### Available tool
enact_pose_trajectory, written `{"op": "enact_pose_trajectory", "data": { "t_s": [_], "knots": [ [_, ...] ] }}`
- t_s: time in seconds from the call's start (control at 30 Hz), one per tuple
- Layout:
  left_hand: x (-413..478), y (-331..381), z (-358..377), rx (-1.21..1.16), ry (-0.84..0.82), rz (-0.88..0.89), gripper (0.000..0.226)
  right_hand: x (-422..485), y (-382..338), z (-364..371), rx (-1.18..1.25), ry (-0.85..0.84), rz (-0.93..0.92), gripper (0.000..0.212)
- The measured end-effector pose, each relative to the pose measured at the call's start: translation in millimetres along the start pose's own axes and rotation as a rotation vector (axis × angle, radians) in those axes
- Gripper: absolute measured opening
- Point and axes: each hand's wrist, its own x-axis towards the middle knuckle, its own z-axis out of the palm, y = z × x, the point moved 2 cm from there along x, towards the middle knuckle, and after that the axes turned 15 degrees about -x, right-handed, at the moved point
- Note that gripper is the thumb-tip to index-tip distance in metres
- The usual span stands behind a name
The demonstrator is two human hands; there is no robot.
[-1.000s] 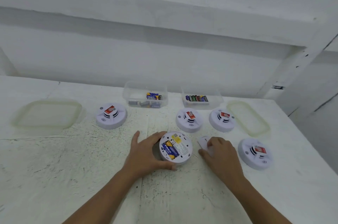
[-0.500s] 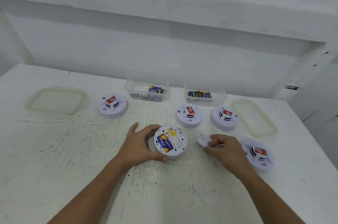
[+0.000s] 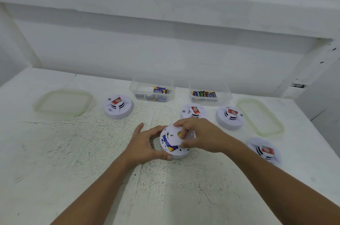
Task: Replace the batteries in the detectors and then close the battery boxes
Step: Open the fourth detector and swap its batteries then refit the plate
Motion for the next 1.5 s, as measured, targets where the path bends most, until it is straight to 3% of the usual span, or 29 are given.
{"op": "enact_pose_trajectory", "data": {
  "t_s": [0.27, 0.87, 0.93, 1.0, 1.07, 1.3, 1.5],
  "knots": [
    [1, -3, -3, -0.016, -0.024, -0.001, 0.091, 16, -5, 6, -0.095, -0.124, -0.035, 0.011],
    [3, -1, -5, 0.034, -0.024, -0.01, 0.096, 14, 5, 15, -0.024, -0.136, -0.06, 0.012],
    [2, -1, -5, 0.032, -0.028, -0.014, 0.095, 12, 6, 19, -0.014, -0.124, -0.051, 0.019],
    [2, 0, -5, 0.041, -0.031, -0.017, 0.095, 9, 6, 23, -0.017, -0.108, -0.05, 0.043],
    [3, 0, -5, 0.05, -0.033, -0.026, 0.096, 7, 8, 28, -0.002, -0.079, -0.048, 0.054],
    [1, 7, -6, 0.045, -0.044, -0.024, 0.087, 6, 9, 34, 0.014, -0.024, -0.075, 0.053],
    [0, 10, -4, 0.031, -0.02, -0.03, 0.095, 7, 10, 36, -0.013, -0.03, -0.106, 0.041]
  ]
}}
